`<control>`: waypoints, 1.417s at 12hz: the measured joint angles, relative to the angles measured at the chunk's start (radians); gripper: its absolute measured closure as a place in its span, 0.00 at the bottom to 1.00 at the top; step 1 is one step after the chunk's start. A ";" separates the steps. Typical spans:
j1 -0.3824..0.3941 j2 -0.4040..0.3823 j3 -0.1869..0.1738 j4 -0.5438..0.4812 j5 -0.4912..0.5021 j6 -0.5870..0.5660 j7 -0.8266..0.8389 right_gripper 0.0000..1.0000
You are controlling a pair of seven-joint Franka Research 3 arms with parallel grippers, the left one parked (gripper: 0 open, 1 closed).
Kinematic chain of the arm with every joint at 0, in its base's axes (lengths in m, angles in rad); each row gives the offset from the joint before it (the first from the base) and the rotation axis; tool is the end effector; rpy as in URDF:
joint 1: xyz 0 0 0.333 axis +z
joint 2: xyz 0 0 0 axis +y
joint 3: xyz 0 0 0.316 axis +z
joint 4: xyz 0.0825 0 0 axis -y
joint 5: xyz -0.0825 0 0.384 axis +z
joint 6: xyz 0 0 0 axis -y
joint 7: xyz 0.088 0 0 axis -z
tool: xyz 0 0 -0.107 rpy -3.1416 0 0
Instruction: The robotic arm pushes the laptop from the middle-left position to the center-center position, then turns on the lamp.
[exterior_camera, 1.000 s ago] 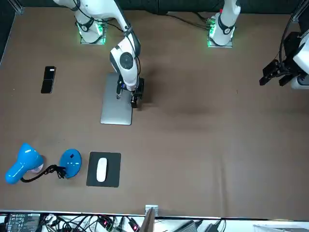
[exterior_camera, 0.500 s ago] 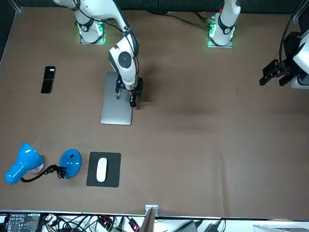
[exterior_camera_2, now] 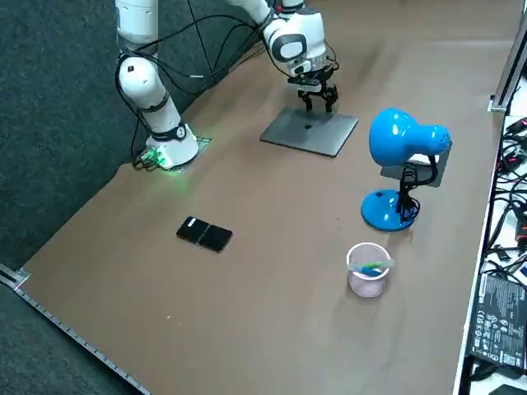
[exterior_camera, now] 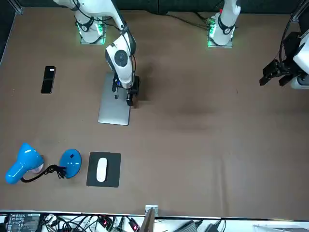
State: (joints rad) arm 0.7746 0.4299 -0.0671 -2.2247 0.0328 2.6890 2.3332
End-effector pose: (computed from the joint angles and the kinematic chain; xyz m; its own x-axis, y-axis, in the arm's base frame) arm 0.4201 0.3567 0.1818 -0.0772 -0.9969 -0.0157 -0.9964 0.0777 -0.0346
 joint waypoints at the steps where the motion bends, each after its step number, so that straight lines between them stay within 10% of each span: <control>1: -0.009 -0.010 -0.001 -0.014 0.000 0.001 -0.012 0.00; 17: -0.176 -0.130 -0.017 -0.215 0.000 0.007 -0.226 0.00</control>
State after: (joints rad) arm 0.5981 0.3003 -0.0837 -2.4396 0.0327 2.6964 2.1070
